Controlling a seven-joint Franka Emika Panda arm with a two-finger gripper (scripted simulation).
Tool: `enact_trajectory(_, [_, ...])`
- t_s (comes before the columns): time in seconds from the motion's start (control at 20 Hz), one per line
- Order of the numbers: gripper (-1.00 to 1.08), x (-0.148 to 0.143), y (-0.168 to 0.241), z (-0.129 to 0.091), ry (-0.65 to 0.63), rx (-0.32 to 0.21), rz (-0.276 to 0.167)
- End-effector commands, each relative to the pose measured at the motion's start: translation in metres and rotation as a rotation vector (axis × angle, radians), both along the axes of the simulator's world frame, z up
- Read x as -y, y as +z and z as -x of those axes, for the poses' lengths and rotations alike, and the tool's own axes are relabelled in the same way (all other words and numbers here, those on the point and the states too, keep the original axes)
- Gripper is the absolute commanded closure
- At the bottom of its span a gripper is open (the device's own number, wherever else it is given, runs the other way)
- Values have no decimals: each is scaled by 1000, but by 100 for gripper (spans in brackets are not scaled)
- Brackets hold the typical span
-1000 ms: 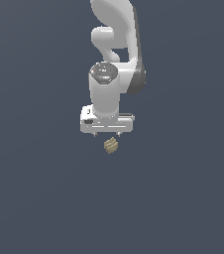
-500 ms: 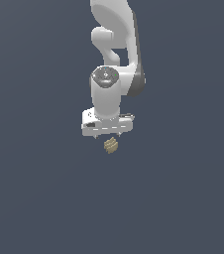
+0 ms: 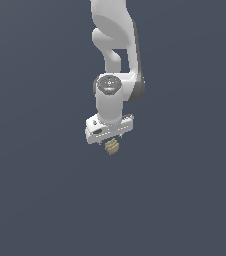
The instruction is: Pick up the object and move it to a goal position.
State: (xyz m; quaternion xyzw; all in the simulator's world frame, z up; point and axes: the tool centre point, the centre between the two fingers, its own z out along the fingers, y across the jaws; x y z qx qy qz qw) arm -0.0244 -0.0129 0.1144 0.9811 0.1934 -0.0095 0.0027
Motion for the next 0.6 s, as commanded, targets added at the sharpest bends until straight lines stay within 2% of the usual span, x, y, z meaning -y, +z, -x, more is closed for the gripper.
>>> enact_trajectory(0.0, [-92,-2,-7,2,65,4,-3])
enact_trajectory(0.55, [-92,-8,-23,6,223,15,-10])
